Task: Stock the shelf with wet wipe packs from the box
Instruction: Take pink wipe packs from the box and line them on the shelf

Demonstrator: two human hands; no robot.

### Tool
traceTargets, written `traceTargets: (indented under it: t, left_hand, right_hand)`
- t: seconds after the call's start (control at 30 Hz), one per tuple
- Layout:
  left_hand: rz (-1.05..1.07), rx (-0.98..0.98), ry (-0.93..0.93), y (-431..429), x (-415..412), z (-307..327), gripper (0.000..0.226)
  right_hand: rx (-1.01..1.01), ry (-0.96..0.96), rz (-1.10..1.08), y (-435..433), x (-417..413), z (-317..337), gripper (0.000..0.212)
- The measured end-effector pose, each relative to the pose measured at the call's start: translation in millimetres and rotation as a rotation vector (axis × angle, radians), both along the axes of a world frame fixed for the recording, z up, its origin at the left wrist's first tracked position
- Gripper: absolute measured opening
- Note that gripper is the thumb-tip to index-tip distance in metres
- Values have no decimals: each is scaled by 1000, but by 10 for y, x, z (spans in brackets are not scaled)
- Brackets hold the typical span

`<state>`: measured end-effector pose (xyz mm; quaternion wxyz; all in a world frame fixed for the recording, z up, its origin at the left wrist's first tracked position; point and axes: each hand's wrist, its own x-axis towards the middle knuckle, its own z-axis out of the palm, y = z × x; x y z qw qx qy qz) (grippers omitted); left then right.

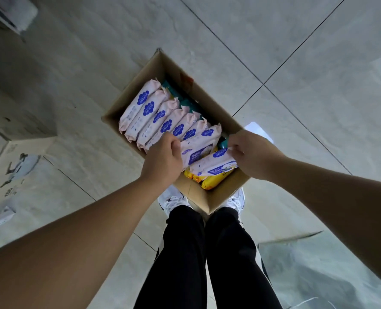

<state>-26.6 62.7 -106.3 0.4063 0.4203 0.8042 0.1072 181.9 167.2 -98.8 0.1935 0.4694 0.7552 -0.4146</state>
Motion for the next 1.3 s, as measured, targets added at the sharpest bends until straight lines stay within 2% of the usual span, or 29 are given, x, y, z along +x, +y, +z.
traceTargets:
  t: [0.13,0.27,0.43,0.6,0.8,0.87,0.97,1.13,1.23,1.3]
  left_hand:
    - [-12,16,24,236,-48,466,17]
    - [77,100,51,457,-169,1118,23]
    - [133,208,48,782,-352,2473,25]
    - [116,283,77,1025,-609,4137,29]
    - [243,444,-53,848,-1103,6021,30]
    - [301,509,-87,645,-1326,6567,29]
    - [378,587,-29,231,-1702,7280,30]
    - [473,681,69,-767,-2341,8089,33]
    - [547,722,84,-1492,-2784,8353,38]
    - [584,738,73,-1983,-3106,8435,32]
  right_hand:
    - [-63,15,-186,167,100,517,16]
    - [-96,108,-284,261,166,1226,20]
    - [-128,304,-466,468,159,2484,22]
    - [-107,509,-500,670,20,3957,32]
    - [-99,728,-371,746,-547,5754,26]
    - [-86,786,-292,688,-821,6265,30]
    - [-84,853,-161,457,-1302,6973,44]
    - [-58,915,22,-193,-2210,7776,28]
    - [-27,902,137,-717,-2827,8003,26]
    - [-45,909,165,-1096,-3245,8063,26]
